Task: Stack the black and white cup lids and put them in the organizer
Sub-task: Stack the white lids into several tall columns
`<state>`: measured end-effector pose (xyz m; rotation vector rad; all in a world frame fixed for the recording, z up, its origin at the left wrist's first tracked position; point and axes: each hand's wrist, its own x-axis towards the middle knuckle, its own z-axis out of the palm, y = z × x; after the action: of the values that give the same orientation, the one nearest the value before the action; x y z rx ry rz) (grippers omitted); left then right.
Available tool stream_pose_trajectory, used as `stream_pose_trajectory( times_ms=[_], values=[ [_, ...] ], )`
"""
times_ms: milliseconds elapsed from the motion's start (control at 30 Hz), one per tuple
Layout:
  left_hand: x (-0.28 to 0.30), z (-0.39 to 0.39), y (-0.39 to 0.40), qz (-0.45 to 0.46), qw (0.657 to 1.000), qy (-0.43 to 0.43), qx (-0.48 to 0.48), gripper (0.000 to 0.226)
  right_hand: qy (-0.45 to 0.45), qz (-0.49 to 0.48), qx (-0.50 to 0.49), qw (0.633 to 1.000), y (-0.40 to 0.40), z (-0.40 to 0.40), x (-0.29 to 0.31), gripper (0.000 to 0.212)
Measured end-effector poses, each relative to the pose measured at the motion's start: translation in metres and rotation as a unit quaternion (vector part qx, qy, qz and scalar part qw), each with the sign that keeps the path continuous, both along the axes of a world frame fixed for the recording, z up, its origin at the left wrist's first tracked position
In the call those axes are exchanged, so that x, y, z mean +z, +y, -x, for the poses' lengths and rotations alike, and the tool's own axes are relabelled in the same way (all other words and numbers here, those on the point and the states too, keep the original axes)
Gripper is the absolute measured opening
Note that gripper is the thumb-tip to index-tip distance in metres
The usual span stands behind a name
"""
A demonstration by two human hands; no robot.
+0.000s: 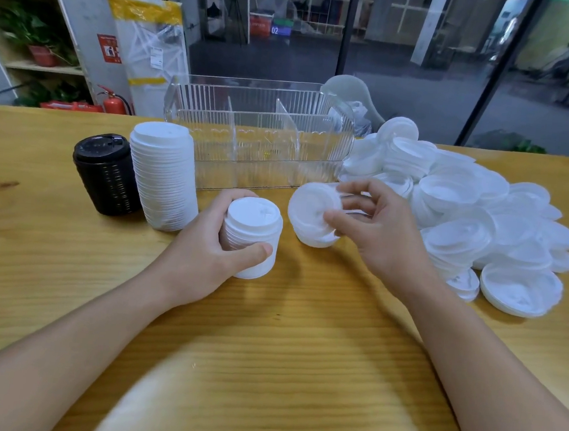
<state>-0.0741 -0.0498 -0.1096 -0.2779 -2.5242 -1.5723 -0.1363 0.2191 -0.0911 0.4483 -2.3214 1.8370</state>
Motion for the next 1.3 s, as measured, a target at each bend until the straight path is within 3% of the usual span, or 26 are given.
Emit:
stream_pose_trajectory(
  times_ms=[100, 200, 333, 467, 633, 733, 833, 967, 1067, 1300],
  values=[
    [-0.001, 0.000, 0.000, 0.003, 1.000, 0.001, -0.001, 0.060, -0.038, -0.027, -0.037, 0.998, 0.002, 0.001, -0.002, 0.040],
    [-0.001, 0.000, 0.000, 0.004, 1.000, 0.002, -0.003, 0.060, 0.005, -0.155, -0.091, 0.984, 0.004, 0.001, -0.006, 0.025],
    [-0.001, -0.001, -0.001, 0.006, 1.000, 0.001, -0.004, 0.060, 0.033, -0.225, -0.122, 0.966, 0.005, 0.001, -0.007, 0.039],
    [0.000, -0.001, 0.000, 0.006, 1.000, 0.003, -0.004, 0.061, 0.037, -0.235, -0.100, 0.966, 0.008, 0.000, -0.001, 0.046],
    [0.000, -0.002, 0.000, 0.015, 1.000, 0.006, 0.003, 0.066, 0.036, -0.289, -0.036, 0.956, 0.000, -0.010, 0.001, 0.077],
    [0.000, -0.001, 0.000, 0.010, 1.000, -0.001, 0.004, 0.083, 0.054, -0.307, -0.031, 0.950, -0.003, -0.008, -0.003, 0.078],
    [0.001, -0.001, -0.001, -0.009, 1.000, -0.012, 0.003, 0.096, 0.059, -0.256, -0.047, 0.964, -0.002, -0.005, -0.002, 0.068],
    [0.003, -0.001, 0.000, -0.003, 1.000, -0.009, 0.010, 0.076, 0.060, -0.100, -0.026, 0.993, 0.000, -0.008, 0.006, 0.055],
    [0.004, -0.003, 0.005, -0.014, 1.000, -0.018, -0.003, 0.067, 0.045, -0.014, 0.057, 0.997, -0.010, -0.018, 0.010, 0.049],
    [-0.001, -0.007, 0.019, -0.056, 0.995, -0.051, -0.068, 0.065, 0.077, -0.079, 0.136, 0.984, -0.027, -0.028, 0.001, 0.054]
  ],
)
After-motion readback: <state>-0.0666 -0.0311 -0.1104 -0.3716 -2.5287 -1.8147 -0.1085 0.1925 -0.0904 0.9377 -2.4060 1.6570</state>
